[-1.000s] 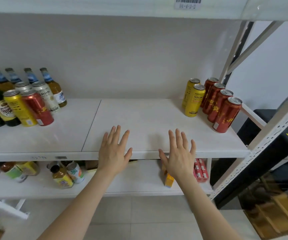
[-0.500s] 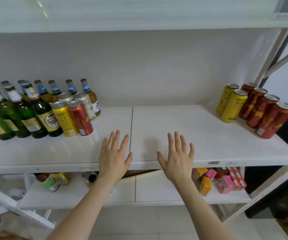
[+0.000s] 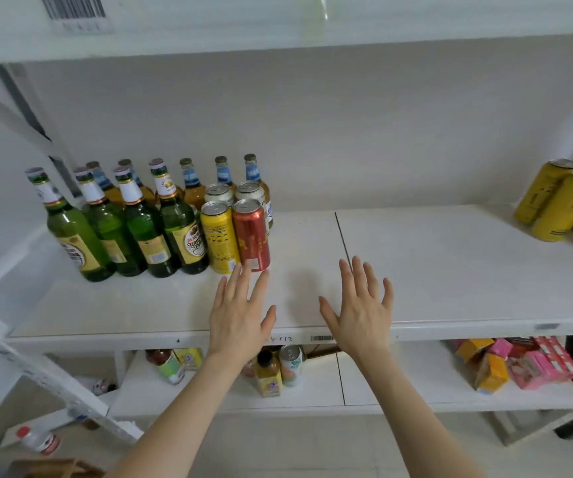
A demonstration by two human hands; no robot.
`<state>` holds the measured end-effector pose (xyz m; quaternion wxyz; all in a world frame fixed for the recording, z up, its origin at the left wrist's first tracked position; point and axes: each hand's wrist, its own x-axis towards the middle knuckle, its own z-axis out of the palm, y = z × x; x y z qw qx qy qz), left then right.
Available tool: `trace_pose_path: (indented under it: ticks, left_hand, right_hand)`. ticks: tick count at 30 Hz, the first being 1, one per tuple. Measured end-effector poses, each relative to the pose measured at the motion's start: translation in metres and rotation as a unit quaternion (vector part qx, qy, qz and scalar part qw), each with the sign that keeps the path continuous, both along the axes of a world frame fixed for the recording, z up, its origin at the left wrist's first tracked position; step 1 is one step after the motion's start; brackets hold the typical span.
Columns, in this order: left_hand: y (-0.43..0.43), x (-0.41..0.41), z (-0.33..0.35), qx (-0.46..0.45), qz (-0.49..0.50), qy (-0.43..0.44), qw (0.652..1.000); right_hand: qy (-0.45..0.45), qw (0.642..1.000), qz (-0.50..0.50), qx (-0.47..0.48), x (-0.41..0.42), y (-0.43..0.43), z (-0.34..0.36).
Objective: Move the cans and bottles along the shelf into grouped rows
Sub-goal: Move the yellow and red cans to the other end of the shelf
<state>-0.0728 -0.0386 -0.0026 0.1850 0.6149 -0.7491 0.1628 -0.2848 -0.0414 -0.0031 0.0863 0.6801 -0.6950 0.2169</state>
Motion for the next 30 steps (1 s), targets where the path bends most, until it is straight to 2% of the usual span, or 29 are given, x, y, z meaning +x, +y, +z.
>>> trace_pose_path:
  ticks: [8,12,17,21,25,30]
  left_hand:
    - [-0.024,0.084,-0.003,-0.008,0.020,0.026,0.999]
    - [-0.049,0.100,-0.005,0.003,0.033,0.104,0.994]
    - [-0.085,0.108,-0.022,0.020,0.010,0.217,0.976]
    - [-0.113,0.104,-0.036,0.061,-0.015,0.323,0.944]
    - [-0.137,0.101,-0.049,0.105,-0.027,0.414,0.904]
    - [-0.154,0.100,-0.058,0.122,-0.038,0.486,0.865]
  right_hand:
    - [-0.015,1.000,0.020,-0.011,0.069,-0.027,0.006]
    - [-0.053,0.997,0.051,-0.011,0.086,-0.057,0.006]
    - [-0.149,0.983,0.104,0.022,0.098,-0.093,0.006]
    - [-0.270,0.948,0.151,0.073,0.106,-0.124,0.001]
    - [-0.414,0.886,0.187,0.097,0.113,-0.151,0.001]
    - [-0.504,0.829,0.213,0.113,0.122,-0.179,0.001]
